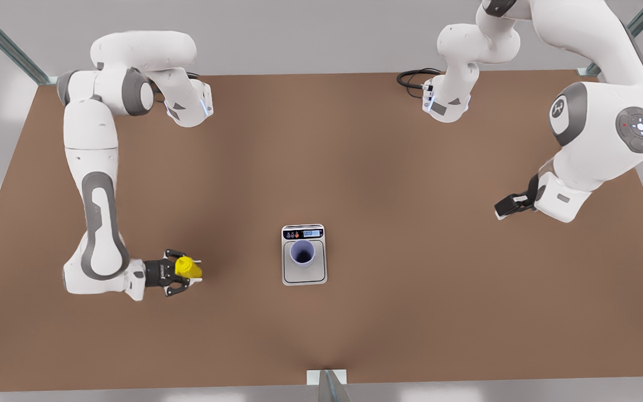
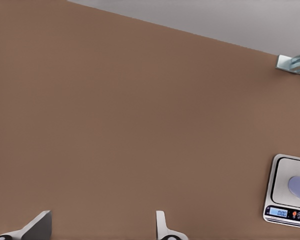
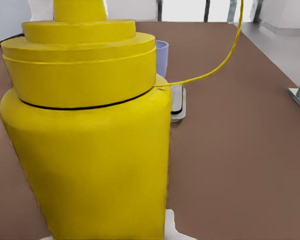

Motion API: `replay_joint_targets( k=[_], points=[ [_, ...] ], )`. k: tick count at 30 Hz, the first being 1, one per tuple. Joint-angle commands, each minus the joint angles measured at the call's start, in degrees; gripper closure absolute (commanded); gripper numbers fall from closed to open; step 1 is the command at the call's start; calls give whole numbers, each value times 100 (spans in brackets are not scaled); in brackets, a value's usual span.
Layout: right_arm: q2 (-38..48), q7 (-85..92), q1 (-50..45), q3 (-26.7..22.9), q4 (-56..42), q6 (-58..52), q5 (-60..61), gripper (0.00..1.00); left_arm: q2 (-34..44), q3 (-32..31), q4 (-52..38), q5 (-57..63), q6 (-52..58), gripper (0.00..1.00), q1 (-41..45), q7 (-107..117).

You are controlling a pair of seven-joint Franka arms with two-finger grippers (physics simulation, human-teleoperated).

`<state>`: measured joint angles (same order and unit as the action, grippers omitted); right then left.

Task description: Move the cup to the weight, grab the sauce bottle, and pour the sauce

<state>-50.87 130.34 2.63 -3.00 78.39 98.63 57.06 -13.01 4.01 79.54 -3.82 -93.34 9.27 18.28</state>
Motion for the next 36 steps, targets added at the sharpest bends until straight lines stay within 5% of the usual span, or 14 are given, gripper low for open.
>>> replay_joint_targets(
  k=[1,21,36],
  points=[
    [-45,26,9,1,1,-28,77,50,0,-5,0,-31,0,0,-13,0],
    [-265,-35,89,-78,212,-63,288,49,-8,3,-18,-14,-9,0,-13,0],
    [-274,-35,97,-87,212,-63,279,33,-52,3,-26,-5,-62,0,-5,0]
  ],
)
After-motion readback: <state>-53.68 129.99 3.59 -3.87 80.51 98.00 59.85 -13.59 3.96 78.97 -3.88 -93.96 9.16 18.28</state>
